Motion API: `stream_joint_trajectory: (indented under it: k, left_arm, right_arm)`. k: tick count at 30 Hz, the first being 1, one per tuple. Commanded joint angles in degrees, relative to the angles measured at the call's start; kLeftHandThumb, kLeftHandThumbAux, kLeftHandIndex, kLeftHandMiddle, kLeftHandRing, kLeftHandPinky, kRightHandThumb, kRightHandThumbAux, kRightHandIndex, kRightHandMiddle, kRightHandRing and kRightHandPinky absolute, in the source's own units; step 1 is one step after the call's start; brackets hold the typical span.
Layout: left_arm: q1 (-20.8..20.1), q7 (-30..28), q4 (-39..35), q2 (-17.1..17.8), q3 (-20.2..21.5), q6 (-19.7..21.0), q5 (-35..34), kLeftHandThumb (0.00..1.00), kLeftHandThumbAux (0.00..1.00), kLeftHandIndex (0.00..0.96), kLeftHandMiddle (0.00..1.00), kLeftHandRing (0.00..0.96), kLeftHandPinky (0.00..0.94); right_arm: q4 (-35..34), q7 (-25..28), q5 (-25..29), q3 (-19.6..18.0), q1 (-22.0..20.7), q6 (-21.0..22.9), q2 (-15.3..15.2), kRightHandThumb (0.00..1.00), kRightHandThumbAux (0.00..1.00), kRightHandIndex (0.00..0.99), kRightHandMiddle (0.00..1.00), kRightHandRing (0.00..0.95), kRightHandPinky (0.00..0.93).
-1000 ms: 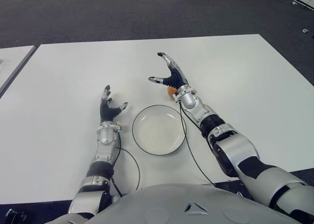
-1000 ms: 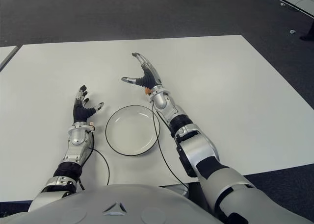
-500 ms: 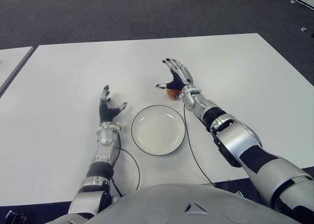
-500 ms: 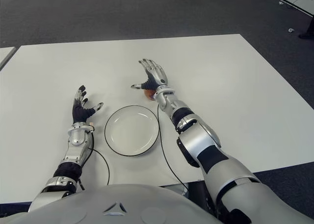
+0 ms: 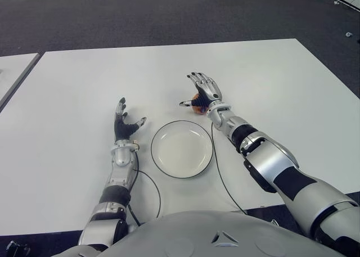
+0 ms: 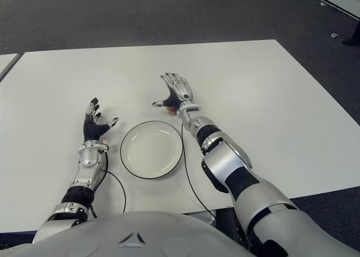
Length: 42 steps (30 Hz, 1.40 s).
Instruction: Put the apples into the plate.
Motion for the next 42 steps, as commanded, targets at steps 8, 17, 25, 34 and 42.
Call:
stream_joint_trajectory:
  k: [8,17,25,34,42]
  left_arm:
    - [1.4,-0.7,1.9,-0.4,0.0,2.6,-0.3,0.118,0.558,0.000,0.000,0.000,0.010]
    - [1.3,-0.8,1.3,-0.4,-0.1,3.1,-0.3,0.112,0.555,0.000,0.000,0.000,0.012]
    - [1.4,-0.3,1.0,-0.5,-0.1,2.3,0.0,0.110,0.545,0.000,0.000,0.000,0.021]
    - [1.3,-0.5,1.8,0.0,0.0,2.1,-0.1,0.111,0.542,0.000,0.000,0.000,0.023]
    - [1.1,-0.2,1.7,-0.2,-0.1,2.2,0.1,0.105,0.538,0.000,0.000,0.000,0.024]
  right_arm:
    - [0.3,-1.6,0.4,-0.3,-0.8,1.2,-1.6,0.001,0.445,0.000,0.011,0.000,0.000]
    - [0.1,-1.4,0.7,-0.4,-0.6,1.0,-2.0,0.001,0.468,0.000,0.014,0.000,0.000]
    - [-0.1,-1.1,0.7,-0.4,0.0,0.9,-2.3,0.007,0.483,0.000,0.013,0.000,0.000]
    - [0.1,-0.7,1.0,-0.6,0.9,0.7,-3.0,0.010,0.484,0.000,0.016,0.000,0.000]
    - [0.4,0.6,0.9,-0.4,1.7,0.8,-2.9,0.010,0.484,0.000,0.009,0.000,0.000]
